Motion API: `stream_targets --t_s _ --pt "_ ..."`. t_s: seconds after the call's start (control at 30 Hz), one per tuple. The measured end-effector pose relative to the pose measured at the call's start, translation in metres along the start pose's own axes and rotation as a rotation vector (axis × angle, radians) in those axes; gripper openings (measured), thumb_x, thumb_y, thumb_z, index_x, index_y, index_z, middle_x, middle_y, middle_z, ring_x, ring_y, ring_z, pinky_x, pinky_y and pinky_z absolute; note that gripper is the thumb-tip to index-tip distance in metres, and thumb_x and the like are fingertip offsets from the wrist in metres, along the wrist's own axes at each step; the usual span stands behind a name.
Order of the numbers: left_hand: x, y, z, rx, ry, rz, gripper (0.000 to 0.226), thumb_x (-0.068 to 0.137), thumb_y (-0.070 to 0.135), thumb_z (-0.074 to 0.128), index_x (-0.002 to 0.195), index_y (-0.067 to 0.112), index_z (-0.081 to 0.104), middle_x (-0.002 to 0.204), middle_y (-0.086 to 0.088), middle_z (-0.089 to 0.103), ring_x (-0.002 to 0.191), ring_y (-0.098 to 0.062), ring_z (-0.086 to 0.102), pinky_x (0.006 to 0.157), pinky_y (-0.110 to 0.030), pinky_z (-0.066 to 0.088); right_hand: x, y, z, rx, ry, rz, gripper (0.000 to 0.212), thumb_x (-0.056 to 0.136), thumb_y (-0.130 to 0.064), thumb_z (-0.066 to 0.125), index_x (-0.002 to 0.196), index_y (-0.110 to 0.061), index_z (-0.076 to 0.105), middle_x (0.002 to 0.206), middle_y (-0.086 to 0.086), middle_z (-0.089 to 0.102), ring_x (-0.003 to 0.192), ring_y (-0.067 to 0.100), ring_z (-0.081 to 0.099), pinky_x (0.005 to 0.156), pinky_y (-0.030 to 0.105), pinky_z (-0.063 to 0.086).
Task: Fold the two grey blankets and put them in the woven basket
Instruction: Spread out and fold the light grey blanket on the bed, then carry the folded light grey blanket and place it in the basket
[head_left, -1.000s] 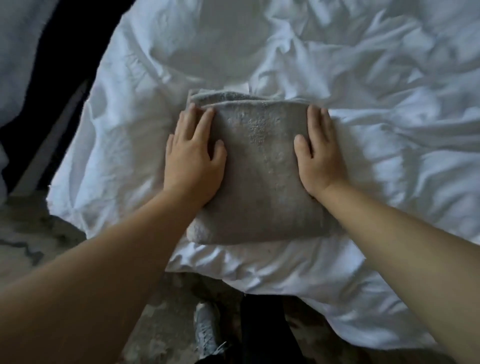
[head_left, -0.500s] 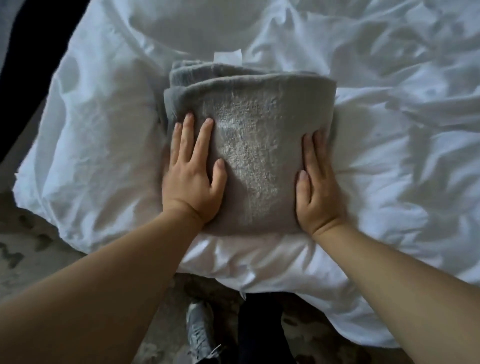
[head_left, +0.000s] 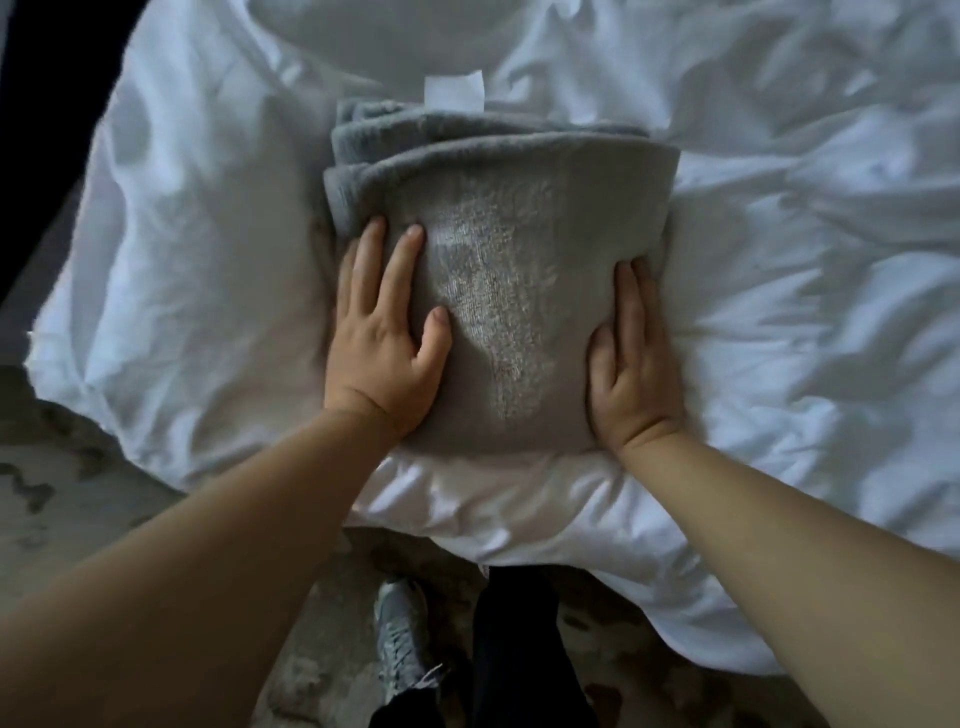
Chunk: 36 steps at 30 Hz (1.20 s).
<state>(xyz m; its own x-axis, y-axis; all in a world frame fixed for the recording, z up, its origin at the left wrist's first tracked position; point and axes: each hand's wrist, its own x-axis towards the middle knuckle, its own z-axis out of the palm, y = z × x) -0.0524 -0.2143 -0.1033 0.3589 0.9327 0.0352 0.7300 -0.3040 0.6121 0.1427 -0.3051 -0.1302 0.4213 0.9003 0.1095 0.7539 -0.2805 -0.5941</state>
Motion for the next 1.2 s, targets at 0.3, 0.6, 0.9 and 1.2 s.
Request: stream_targets --t_s 0.3,0.6,0.9,1.2 --pt "0.013 0.023 -0.062 -0.592 -0.243 -0.854 0.087 0.063 0.068 0.072 0.132 0.019 0.05 0.118 0.003 0.065 0.101 -0.017 0.064 0.086 -0.03 0.052 0.039 -0.016 -0.07 0.827 -0.342 1.017 0.087 0.056 -0.072 0.073 0.124 -0.02 0.061 0.119 0.005 0.067 0.11 0.026 0.063 0.099 0.045 0.048" --pt "0.01 0.035 -0.089 -0.796 -0.523 -1.079 0.085 0.043 0.077 0.075 0.101 0.015 0.07 0.093 -0.004 0.076 0.086 -0.022 0.073 0.069 -0.035 0.058 0.076 -0.034 -0.107 0.789 -0.619 1.067 0.076 0.037 -0.054 0.083 0.102 -0.016 0.07 0.088 0.011 0.076 0.079 0.028 0.072 0.07 0.042 0.058" --pt "-0.007 0.049 -0.193 -0.883 -0.251 -1.2 0.061 0.056 0.068 0.074 0.099 0.026 0.067 0.089 0.001 0.074 0.081 -0.022 0.072 0.075 -0.045 0.059 0.098 -0.141 -0.144 0.733 -0.654 0.898 0.037 0.068 -0.043 0.08 0.092 -0.016 0.071 0.081 0.005 0.076 0.069 0.02 0.073 0.05 0.026 0.055" --pt "-0.049 -0.046 -0.337 -1.11 0.008 -1.013 0.051 0.067 0.056 0.074 0.098 0.017 0.073 0.096 -0.007 0.075 0.087 -0.025 0.073 0.074 -0.04 0.058 0.086 -0.333 -0.111 0.714 -0.655 0.608 0.035 0.075 -0.046 0.075 0.099 -0.022 0.071 0.092 0.0 0.076 0.083 0.018 0.073 0.069 0.031 0.056"
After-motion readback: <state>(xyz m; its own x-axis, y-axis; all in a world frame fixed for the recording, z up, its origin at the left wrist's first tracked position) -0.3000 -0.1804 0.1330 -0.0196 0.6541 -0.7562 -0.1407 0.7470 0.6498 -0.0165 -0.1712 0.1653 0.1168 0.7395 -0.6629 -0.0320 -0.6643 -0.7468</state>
